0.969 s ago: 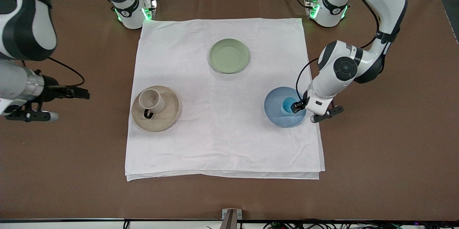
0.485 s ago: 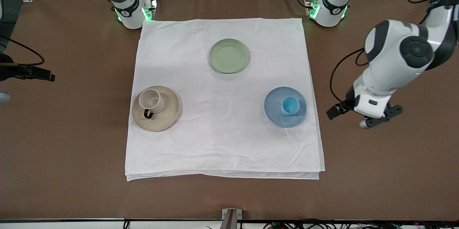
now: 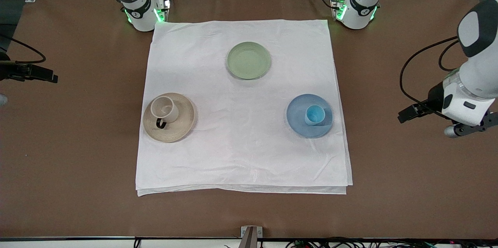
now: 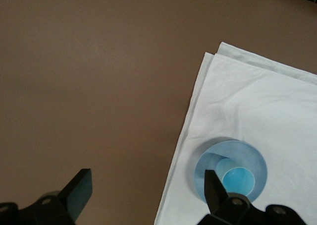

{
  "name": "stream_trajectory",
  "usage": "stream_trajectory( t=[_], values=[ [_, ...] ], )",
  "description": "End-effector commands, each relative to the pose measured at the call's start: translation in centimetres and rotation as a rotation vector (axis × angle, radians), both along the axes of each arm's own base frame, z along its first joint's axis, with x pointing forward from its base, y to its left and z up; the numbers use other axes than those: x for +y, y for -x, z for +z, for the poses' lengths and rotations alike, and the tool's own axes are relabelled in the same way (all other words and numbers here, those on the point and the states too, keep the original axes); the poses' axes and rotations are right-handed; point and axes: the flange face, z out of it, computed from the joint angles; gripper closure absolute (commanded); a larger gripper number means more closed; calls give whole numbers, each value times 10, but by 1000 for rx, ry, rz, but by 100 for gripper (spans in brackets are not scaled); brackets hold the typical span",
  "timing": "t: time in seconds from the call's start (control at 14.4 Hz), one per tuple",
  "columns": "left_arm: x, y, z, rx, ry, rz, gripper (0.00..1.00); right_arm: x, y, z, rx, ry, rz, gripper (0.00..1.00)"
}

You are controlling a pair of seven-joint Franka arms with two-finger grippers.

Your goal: Place blue cup in blue plate and white mug in gray plate

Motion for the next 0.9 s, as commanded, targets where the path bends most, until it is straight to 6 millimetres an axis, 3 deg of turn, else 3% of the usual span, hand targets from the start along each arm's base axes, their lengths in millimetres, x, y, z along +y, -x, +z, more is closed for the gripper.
stream_trajectory(
  t=[0.0, 0.14, 0.28, 0.42, 0.69, 0.83],
  values=[
    [14, 3, 20, 34, -21, -61, 0, 17, 30, 2, -60, 12, 23, 0],
    [43, 12, 37, 68, -20, -84, 0, 14, 47, -1, -79, 10, 17, 0],
    [52, 26, 64, 48, -37, -88, 0, 14, 57, 10, -90, 7, 15, 0],
    [48, 45, 93, 28, -59, -113, 0, 13, 68, 28, -119, 5, 15, 0],
    [43, 57, 114, 5, -72, -222, 0, 12, 88, 56, -156, 3, 21, 0],
    [15, 79, 145, -42, -99, -261, 0, 13, 87, 56, -156, 3, 26, 0]
  ],
)
